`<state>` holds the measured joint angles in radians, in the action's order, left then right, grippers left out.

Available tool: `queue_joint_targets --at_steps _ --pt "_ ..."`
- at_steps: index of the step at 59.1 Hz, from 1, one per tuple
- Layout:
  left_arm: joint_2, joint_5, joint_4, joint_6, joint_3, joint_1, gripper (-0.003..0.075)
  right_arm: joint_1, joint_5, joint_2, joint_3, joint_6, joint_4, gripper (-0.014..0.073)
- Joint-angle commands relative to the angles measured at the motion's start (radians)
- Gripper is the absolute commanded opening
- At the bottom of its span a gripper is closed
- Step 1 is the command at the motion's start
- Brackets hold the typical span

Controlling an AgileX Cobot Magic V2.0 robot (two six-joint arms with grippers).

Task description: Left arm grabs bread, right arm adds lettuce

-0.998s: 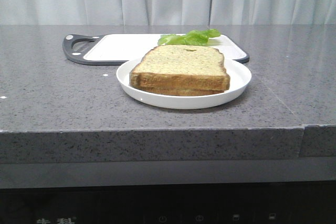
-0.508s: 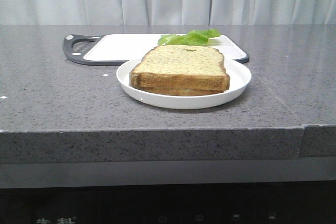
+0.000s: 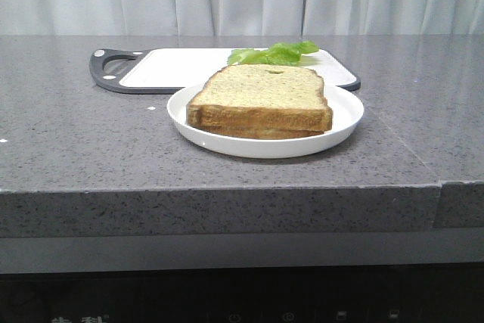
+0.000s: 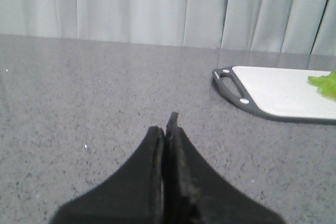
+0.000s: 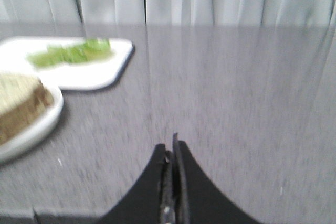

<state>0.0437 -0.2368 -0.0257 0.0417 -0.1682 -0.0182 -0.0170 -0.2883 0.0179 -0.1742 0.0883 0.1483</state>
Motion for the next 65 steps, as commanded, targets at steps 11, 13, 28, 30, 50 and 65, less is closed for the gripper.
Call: queue_joint_targets --at_steps 11,13,28,30,50,65 --pt "0.362 -0.052 -0.005 0.005 -0.307 -0.001 -0.0020 0.005 -0.019 0.282 -0.316 0.004 -0.006 -0.0062" --pt "0.394 -0.050 -0.005 0.005 -0.321 -0.001 -0.0020 0.005 -0.041 0.312 -0.339 0.004 -0.006 -0.0062" --pt "0.478 -0.037 -0.017 0.005 -0.352 -0.001 0.0043 0.005 -0.068 0.375 -0.369 0.004 -0.006 0.0091" --pt "0.478 -0.037 -0.017 0.005 -0.352 -0.001 0.0097 0.005 -0.067 0.375 -0.369 0.004 -0.006 0.0155" --pt "0.500 -0.053 -0.150 0.005 -0.386 -0.003 0.0547 0.005 -0.074 0.375 -0.369 0.004 -0.006 0.0388" --pt "0.802 -0.320 -0.313 -0.111 -0.635 -0.151 0.0547 0.005 -0.074 0.375 -0.369 0.004 -0.006 0.0388"
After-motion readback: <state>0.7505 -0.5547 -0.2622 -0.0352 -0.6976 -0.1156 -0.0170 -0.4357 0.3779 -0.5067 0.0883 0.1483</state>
